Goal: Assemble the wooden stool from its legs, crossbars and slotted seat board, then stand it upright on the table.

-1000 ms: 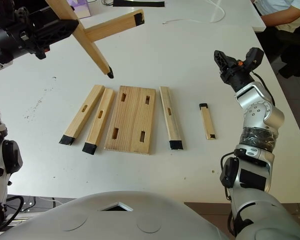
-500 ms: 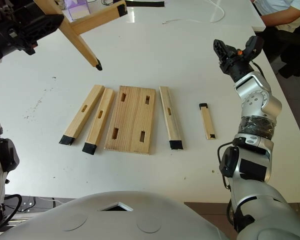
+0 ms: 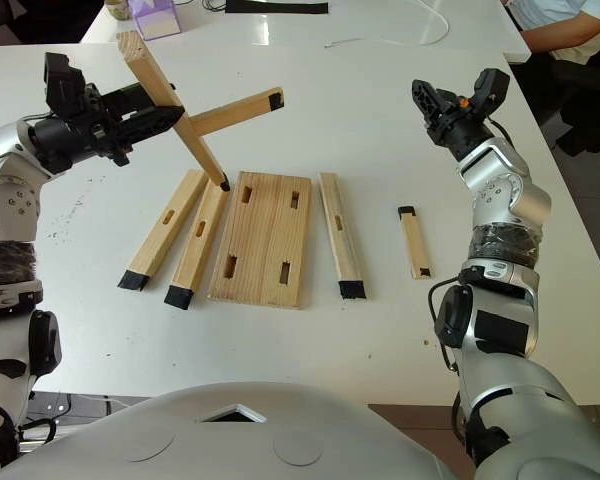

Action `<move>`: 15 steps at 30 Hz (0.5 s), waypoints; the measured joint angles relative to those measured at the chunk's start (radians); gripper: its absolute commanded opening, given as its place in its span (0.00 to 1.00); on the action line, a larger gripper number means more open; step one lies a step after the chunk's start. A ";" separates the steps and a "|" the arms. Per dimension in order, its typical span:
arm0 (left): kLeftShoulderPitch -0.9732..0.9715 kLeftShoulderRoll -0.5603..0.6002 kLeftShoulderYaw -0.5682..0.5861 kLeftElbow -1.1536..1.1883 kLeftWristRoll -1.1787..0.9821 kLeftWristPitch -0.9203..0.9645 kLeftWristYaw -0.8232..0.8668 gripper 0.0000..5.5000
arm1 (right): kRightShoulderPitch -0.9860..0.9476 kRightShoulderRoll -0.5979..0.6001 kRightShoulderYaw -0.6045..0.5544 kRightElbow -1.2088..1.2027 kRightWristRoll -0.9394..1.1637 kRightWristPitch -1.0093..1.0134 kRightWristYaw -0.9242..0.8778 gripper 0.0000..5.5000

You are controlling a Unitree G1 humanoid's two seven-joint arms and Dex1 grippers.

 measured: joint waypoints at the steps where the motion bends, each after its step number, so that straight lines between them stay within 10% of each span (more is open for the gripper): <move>1: 0.006 0.000 0.002 0.000 0.001 -0.007 0.001 0.37 | 0.000 0.001 0.000 0.000 0.000 0.001 0.000 0.57; 15: -0.009 -0.035 0.025 0.047 0.019 -0.071 0.024 0.37 | 0.000 0.032 0.034 0.000 -0.006 0.004 0.011 0.57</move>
